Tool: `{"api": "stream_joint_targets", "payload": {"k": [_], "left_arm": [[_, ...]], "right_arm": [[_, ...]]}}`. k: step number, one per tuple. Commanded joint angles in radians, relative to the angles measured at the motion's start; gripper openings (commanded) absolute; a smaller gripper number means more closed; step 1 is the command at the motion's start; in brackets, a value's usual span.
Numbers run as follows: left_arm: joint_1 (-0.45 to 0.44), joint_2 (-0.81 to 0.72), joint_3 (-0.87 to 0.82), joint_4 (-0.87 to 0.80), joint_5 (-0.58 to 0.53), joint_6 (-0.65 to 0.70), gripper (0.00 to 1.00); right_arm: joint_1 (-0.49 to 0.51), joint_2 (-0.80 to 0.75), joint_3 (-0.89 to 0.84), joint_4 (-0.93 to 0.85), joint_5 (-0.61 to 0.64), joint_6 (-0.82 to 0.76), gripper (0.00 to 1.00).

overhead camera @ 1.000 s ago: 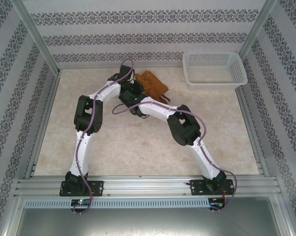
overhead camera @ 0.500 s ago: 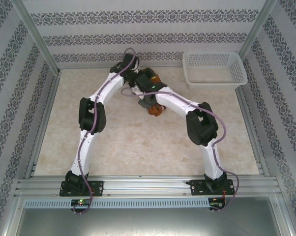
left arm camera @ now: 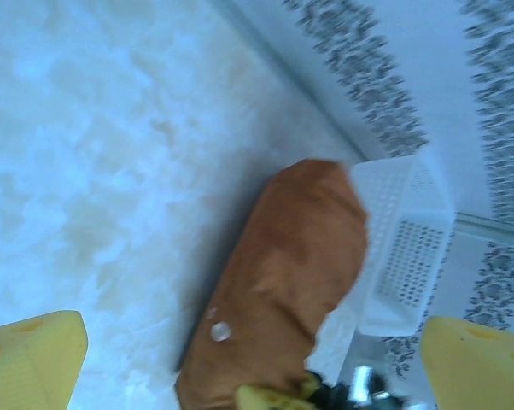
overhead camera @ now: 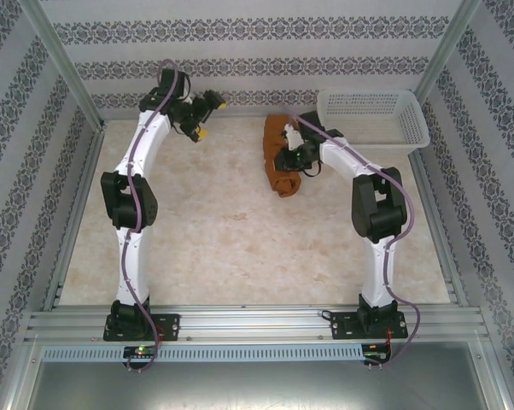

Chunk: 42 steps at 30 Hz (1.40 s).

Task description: Roll up the long pants

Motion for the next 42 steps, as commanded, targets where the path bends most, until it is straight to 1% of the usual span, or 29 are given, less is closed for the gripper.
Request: {"api": "stream_joint_targets", "payload": {"k": [1,3,5,10,13,17,24,29,32,35,39,42], "left_arm": [[-0.009,-0.029,-0.047,0.011,-0.001,0.014,1.0],[-0.008,-0.032,-0.065,0.012,0.001,0.016,1.0],[-0.008,-0.042,-0.097,0.031,0.005,0.012,1.0],[-0.009,-0.05,-0.141,0.042,0.011,0.014,1.0],[-0.009,-0.052,-0.156,0.043,0.019,0.016,1.0],[-0.008,-0.053,-0.157,0.024,0.027,0.032,1.0],[-0.004,-0.058,-0.153,-0.003,0.029,0.066,1.0],[0.01,-0.044,-0.153,0.005,0.056,0.059,1.0],[0.014,-0.036,-0.154,0.01,0.067,0.057,1.0],[0.02,-0.026,-0.15,0.016,0.086,0.054,1.0],[0.028,-0.013,-0.142,0.014,0.107,0.065,1.0],[0.036,-0.008,-0.14,0.007,0.122,0.082,1.0]], "right_arm": [[-0.025,0.046,0.007,0.133,-0.274,0.246,0.0],[-0.033,0.054,0.029,0.219,-0.331,0.336,0.0],[-0.039,0.059,0.041,0.326,-0.362,0.425,0.0],[-0.05,0.062,0.043,0.587,-0.354,0.621,0.0],[-0.054,0.068,0.049,0.735,-0.328,0.723,0.0],[-0.069,0.091,0.146,0.78,-0.3,0.78,0.0],[-0.127,0.091,0.349,0.728,-0.242,0.796,0.0],[-0.182,0.09,0.534,0.587,-0.205,0.754,0.0],[-0.226,0.066,0.603,0.483,-0.166,0.709,0.0],[-0.267,0.014,0.607,0.372,-0.097,0.627,0.0],[-0.311,-0.058,0.592,0.191,0.05,0.503,0.0],[-0.335,-0.105,0.537,0.147,0.131,0.448,0.0]]}}
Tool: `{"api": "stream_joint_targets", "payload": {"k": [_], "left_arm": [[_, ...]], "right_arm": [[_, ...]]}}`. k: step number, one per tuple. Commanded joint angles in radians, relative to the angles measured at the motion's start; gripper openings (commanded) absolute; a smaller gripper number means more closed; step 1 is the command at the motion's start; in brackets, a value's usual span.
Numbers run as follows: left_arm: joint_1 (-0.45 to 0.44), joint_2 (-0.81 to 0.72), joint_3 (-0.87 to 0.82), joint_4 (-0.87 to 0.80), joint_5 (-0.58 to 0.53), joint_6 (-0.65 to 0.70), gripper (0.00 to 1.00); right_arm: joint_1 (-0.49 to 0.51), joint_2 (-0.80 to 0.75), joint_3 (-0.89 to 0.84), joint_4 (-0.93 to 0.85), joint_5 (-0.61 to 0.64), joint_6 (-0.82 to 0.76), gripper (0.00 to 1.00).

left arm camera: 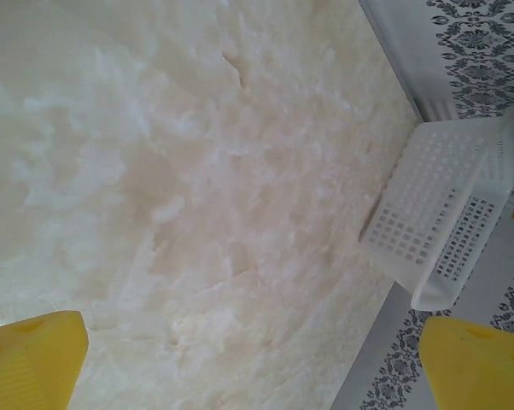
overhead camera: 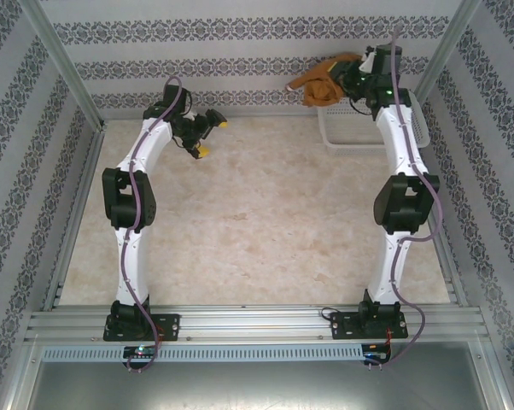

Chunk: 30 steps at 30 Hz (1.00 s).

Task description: Roll up the long pants

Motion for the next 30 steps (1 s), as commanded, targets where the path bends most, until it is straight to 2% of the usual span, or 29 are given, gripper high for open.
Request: {"api": "stream_joint_targets", "payload": {"k": [1,10,16,21,27,30], "left_arm": [[0.02,0.003,0.012,-0.019,0.035,0.045,1.0],[0.043,0.005,0.01,-0.035,0.048,0.064,1.0],[0.052,0.02,0.012,-0.046,0.048,0.073,1.0],[0.059,0.038,0.01,-0.063,0.033,0.08,1.0],[0.068,0.059,0.021,-0.074,0.001,0.074,1.0],[0.069,0.07,0.032,-0.079,-0.009,0.07,1.0]], "right_arm": [[-0.026,-0.143,-0.021,0.004,0.145,-0.141,0.0],[-0.043,-0.185,-0.219,0.017,0.368,-0.114,0.0],[-0.045,-0.08,-0.225,0.066,0.444,-0.102,0.0],[-0.038,0.092,-0.091,0.085,0.529,-0.099,0.0],[-0.046,0.341,0.211,0.069,0.534,-0.079,0.0],[-0.05,0.428,0.279,0.082,0.53,-0.025,0.0]]}}
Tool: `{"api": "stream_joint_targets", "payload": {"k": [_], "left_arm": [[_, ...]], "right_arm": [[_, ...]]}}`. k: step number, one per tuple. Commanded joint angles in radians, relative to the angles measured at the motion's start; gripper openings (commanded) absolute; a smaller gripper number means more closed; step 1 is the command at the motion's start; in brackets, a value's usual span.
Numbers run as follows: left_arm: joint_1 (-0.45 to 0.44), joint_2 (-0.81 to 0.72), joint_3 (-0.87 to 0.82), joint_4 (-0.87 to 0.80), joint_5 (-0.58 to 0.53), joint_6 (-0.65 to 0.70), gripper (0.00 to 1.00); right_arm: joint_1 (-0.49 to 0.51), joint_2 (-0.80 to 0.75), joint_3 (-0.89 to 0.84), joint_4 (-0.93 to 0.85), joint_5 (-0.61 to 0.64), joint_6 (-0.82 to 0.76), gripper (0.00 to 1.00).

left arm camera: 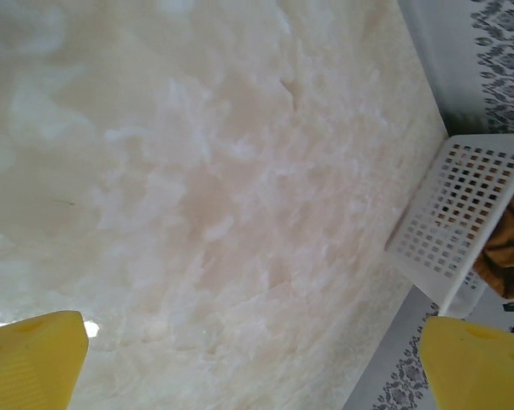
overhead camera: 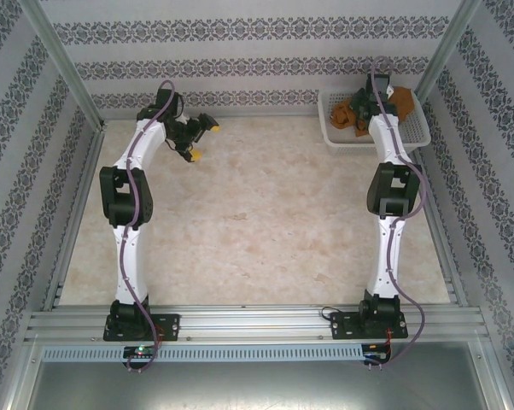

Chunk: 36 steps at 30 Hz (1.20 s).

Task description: Roll up the long pants

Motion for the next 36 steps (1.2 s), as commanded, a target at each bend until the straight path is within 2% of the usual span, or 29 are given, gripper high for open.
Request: {"api": "stream_joint_targets", "payload": {"k": [1,5,6,7,10,11,17,21,24,27,29,32,36], "left_arm": [[0.015,0.026,0.027,-0.045,-0.029,0.018,1.0],[0.015,0.016,-0.012,-0.029,-0.035,0.018,1.0],[0.015,0.008,-0.029,-0.017,-0.034,0.014,1.0],[0.015,0.0,-0.053,0.001,-0.034,0.014,1.0],[0.015,-0.028,-0.101,0.03,-0.037,0.017,1.0],[0.015,-0.037,-0.11,0.034,-0.037,0.025,1.0],[0.013,-0.107,-0.159,0.031,-0.062,0.118,1.0],[0.013,-0.188,-0.239,0.073,-0.058,0.179,1.0],[0.016,-0.288,-0.321,0.139,-0.079,0.236,1.0],[0.016,-0.461,-0.475,0.274,-0.207,0.329,1.0],[0.016,-0.592,-0.601,0.385,-0.292,0.453,1.0],[0.014,-0.762,-0.839,0.517,-0.498,0.647,1.0],[0.016,-0.937,-1.168,0.691,-0.782,0.718,1.0]], "right_arm": [[-0.007,0.053,0.084,0.079,0.03,0.078,0.0],[0.0,0.043,-0.01,0.006,0.054,0.134,0.01],[0.002,0.031,-0.036,-0.015,0.065,0.143,0.04],[-0.001,0.017,-0.065,-0.041,0.077,0.153,0.15],[-0.007,-0.028,-0.134,-0.104,0.091,0.166,0.6],[-0.01,-0.04,-0.142,-0.135,0.099,0.164,0.7],[-0.027,-0.111,-0.137,-0.326,0.163,0.133,0.98],[-0.021,-0.241,-0.192,-0.335,0.197,0.023,0.98],[-0.008,-0.388,-0.307,-0.245,0.221,-0.117,0.98],[0.003,-0.545,-0.438,-0.148,0.192,-0.289,0.98],[0.021,-0.663,-0.549,-0.091,0.165,-0.405,0.98],[0.077,-0.857,-0.884,0.042,0.15,-0.533,0.98],[0.15,-1.117,-1.448,0.393,0.146,-0.614,0.98]]}}
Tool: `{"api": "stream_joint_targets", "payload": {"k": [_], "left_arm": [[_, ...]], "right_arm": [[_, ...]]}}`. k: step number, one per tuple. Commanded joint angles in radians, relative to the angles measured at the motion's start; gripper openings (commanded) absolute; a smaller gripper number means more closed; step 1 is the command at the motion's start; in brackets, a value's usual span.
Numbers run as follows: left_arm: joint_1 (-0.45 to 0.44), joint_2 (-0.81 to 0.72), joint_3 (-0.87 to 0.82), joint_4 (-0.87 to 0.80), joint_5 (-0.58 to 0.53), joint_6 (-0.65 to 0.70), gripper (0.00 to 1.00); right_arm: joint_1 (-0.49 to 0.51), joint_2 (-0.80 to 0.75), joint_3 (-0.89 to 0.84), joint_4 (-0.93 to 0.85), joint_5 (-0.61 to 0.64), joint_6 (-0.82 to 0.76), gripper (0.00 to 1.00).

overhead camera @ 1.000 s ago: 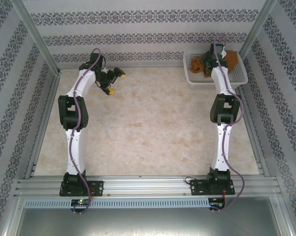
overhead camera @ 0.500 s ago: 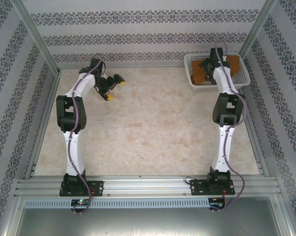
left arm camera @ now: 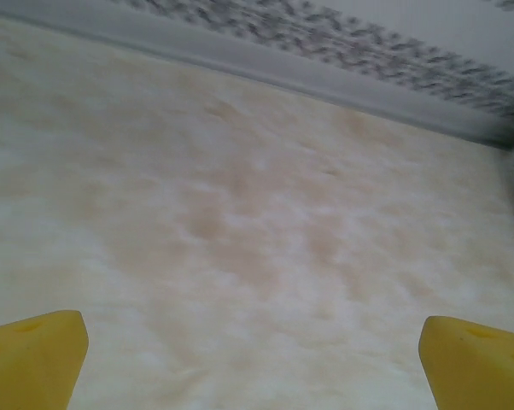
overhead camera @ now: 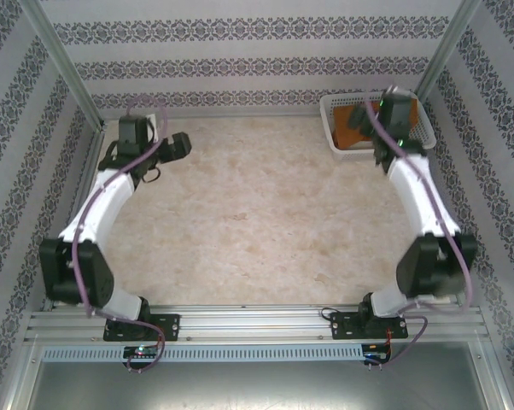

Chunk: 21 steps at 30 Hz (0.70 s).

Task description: Roll up the long pants

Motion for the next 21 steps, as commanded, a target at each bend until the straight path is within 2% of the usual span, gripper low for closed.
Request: {"api": "stream_joint_targets", "payload": {"k": [1,3,5,6,9,13,15,18,19,21], "left_arm": [[0.013,-0.074,-0.261,0.225,-0.301,0.149,1.0],[0.017,-0.148,-0.41,0.351,-0.302,0.146,1.0],[0.02,-0.179,-0.503,0.425,-0.332,0.134,1.0],[0.026,-0.179,-0.539,0.464,-0.344,0.131,1.0],[0.06,-0.132,-0.59,0.536,-0.256,0.137,1.0],[0.068,-0.088,-0.744,0.842,-0.281,0.189,1.0],[0.088,-0.052,-0.801,0.983,-0.218,0.204,1.0],[0.095,0.028,-0.791,1.05,-0.108,0.23,1.0],[0.094,0.055,-0.769,1.039,-0.071,0.248,1.0],[0.08,0.082,-0.763,1.05,-0.067,0.267,1.0]], "right_arm": [[0.034,-0.079,-0.39,0.292,-0.005,-0.14,0.98],[0.035,-0.141,-0.595,0.473,0.021,-0.153,0.98],[0.033,-0.152,-0.716,0.628,0.041,-0.176,0.98],[0.036,-0.149,-0.743,0.648,0.05,-0.2,0.98],[0.035,-0.117,-0.806,0.771,0.048,-0.256,0.98],[0.036,-0.096,-0.84,0.86,-0.006,-0.273,0.98],[0.036,-0.062,-0.867,0.96,-0.043,-0.268,0.98],[0.022,0.012,-0.865,1.033,-0.075,-0.256,0.98],[0.014,-0.006,-0.865,0.994,-0.082,-0.248,0.98],[0.007,0.046,-0.906,1.137,-0.106,-0.246,0.98]]}}
